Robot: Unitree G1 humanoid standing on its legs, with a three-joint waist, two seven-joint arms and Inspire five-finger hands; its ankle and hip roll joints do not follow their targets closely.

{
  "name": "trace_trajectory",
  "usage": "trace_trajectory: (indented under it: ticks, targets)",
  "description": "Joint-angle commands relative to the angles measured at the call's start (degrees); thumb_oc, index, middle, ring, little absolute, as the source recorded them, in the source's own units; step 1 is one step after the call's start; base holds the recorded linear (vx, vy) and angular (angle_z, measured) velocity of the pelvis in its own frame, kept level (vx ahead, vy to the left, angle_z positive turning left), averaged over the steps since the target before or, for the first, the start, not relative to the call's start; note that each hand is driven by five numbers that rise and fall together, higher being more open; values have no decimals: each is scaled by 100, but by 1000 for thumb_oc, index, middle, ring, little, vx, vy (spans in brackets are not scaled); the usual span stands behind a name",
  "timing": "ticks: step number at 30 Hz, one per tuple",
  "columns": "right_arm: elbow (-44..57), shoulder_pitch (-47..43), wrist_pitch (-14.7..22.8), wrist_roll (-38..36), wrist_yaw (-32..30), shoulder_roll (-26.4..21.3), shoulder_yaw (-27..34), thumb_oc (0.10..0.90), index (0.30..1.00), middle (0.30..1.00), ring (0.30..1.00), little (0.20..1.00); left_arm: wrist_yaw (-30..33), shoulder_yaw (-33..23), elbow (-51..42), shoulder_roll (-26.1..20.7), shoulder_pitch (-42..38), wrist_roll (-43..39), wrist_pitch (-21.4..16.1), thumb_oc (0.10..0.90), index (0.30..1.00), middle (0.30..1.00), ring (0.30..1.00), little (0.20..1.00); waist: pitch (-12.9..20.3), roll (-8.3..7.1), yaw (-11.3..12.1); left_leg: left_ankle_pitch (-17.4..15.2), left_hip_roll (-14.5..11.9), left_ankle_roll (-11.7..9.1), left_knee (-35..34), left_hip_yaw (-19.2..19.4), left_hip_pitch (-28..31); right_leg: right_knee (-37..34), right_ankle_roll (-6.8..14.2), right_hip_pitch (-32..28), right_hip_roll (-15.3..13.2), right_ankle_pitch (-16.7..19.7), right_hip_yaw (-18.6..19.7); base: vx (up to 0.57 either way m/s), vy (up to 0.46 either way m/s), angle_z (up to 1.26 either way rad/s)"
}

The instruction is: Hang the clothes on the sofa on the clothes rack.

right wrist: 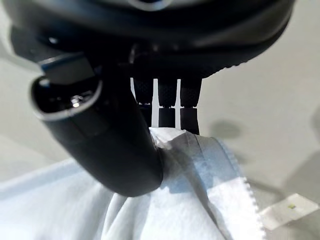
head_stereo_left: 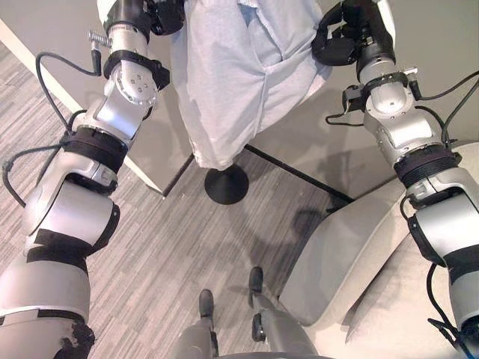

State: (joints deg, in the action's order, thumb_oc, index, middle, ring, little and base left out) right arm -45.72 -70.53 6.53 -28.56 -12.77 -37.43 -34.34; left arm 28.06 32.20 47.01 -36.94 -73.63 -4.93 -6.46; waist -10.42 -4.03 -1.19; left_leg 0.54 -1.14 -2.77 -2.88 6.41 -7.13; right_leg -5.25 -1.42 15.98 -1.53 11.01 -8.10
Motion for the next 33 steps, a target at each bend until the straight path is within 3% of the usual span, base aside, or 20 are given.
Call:
trace_trajectory:
  ticks: [1,7,13,28,29,30,31,32,33]
  targets:
    - [-205,-98,302,-431,-181,-291,568,400,300,300,300,300,258,-290,258,-497,-81,-223,-24,400,300,300,300,300,-48,-80,131,19,-329,-409,-212,-20,28,25,1095,-841,-562,-842,24,0,0,0]
    - [-268,275,502,-1223,-130,348,1034,400,300,300,300,300,219,-491,83,-226,226,-485,-110,400,300,300,300,300,-127,-45,125,30,-354,-420,-212,-46,-39,25,1072,-787,-538,-847,8,-17,-12,2]
    - [-361,461,536,-1427,-62,689,1101,400,300,300,300,300,141,-535,139,30,398,-636,-136,400,300,300,300,300,-175,-15,134,47,-350,-424,-212,-52,-83,25,1066,-761,-552,-841,-12,-8,-1,2]
    - [-563,377,570,-1579,-75,941,1180,400,300,300,300,300,-99,-582,320,425,546,-1051,-220,400,300,300,300,300,-234,45,160,84,-320,-431,-212,-99,-201,25,1074,-673,-586,-806,-66,0,0,1]
    - [-570,365,575,-1584,-77,932,1179,400,300,300,300,300,-108,-581,327,441,546,-1087,-226,491,436,436,436,436,-233,47,159,84,-318,-431,-212,-99,-200,25,1075,-676,-587,-809,-67,0,0,0]
    - [-577,346,590,-1608,-79,925,1190,456,385,385,385,385,-115,-580,359,438,542,-1105,-225,800,900,900,900,900,-235,47,160,84,-319,-429,-212,-101,-196,25,1075,-683,-591,-809,-66,0,0,0]
    - [-568,324,611,-1641,-86,907,1205,695,742,742,742,742,-132,-577,367,440,520,-1146,-238,800,900,900,900,900,-230,52,158,83,-313,-427,-212,-101,-194,25,1077,-690,-592,-810,-66,0,0,0]
    - [-568,324,611,-1642,-86,906,1205,800,900,900,900,900,-133,-576,368,440,518,-1148,-239,800,900,900,900,900,-231,52,158,83,-313,-427,-212,-102,-193,25,1078,-691,-592,-811,-67,0,0,0]
    - [-542,333,620,-1654,-76,891,1228,800,900,900,900,900,-133,-593,340,425,535,-1166,-242,800,900,900,900,900,-227,52,163,77,-313,-424,-212,-106,-186,25,1077,-696,-592,-811,-71,0,0,0]
